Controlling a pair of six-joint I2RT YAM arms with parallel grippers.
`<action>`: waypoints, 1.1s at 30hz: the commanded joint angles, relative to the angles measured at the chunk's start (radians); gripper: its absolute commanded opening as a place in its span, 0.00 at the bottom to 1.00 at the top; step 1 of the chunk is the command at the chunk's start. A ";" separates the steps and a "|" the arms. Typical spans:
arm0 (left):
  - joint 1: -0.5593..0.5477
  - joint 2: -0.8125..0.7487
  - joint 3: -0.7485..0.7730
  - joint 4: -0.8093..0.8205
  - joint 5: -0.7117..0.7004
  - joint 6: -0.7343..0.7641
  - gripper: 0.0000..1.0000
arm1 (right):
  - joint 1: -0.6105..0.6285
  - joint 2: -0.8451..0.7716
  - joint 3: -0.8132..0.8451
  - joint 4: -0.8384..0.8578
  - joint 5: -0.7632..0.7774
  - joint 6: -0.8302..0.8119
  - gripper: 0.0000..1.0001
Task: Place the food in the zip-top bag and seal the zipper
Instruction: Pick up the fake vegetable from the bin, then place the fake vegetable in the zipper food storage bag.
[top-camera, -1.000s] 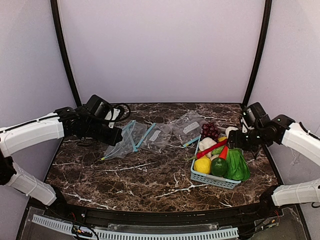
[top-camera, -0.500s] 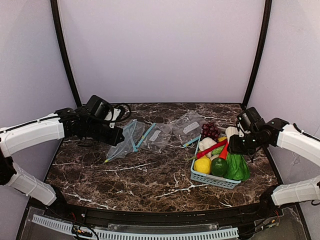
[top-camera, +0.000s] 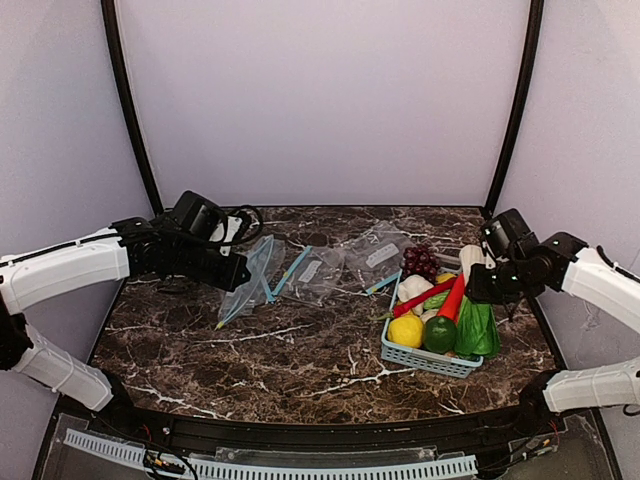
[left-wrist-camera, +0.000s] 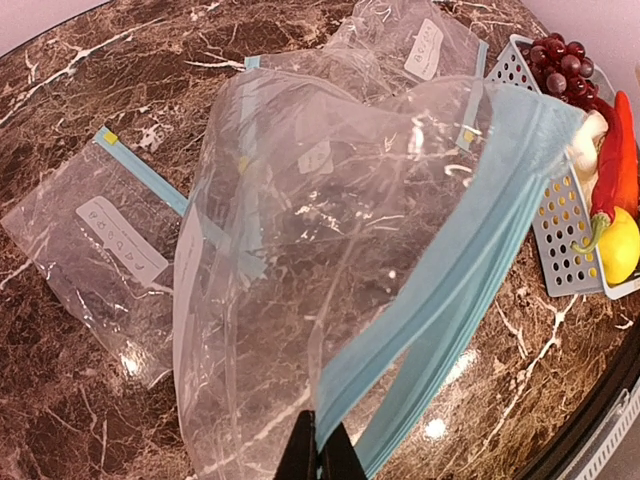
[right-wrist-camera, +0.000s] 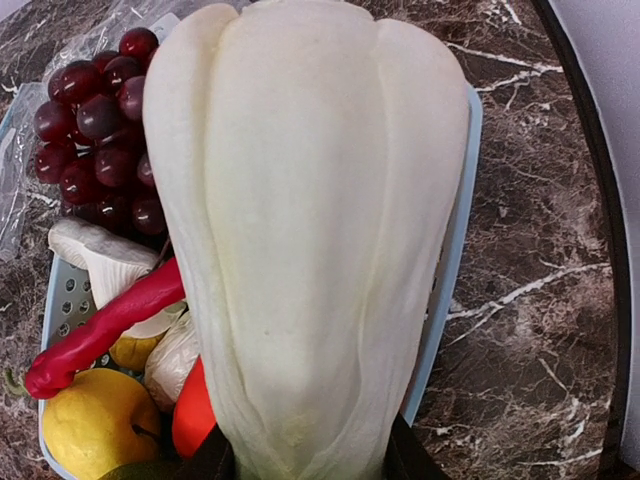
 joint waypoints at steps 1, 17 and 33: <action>0.002 -0.017 -0.028 0.012 0.008 -0.003 0.01 | -0.004 -0.028 0.087 -0.066 0.095 -0.026 0.23; -0.081 -0.040 -0.063 0.149 0.092 -0.122 0.01 | 0.032 -0.158 0.245 0.104 -0.339 -0.250 0.18; -0.171 0.065 -0.082 0.361 0.114 -0.228 0.01 | 0.375 0.039 0.081 0.516 -0.729 -0.148 0.19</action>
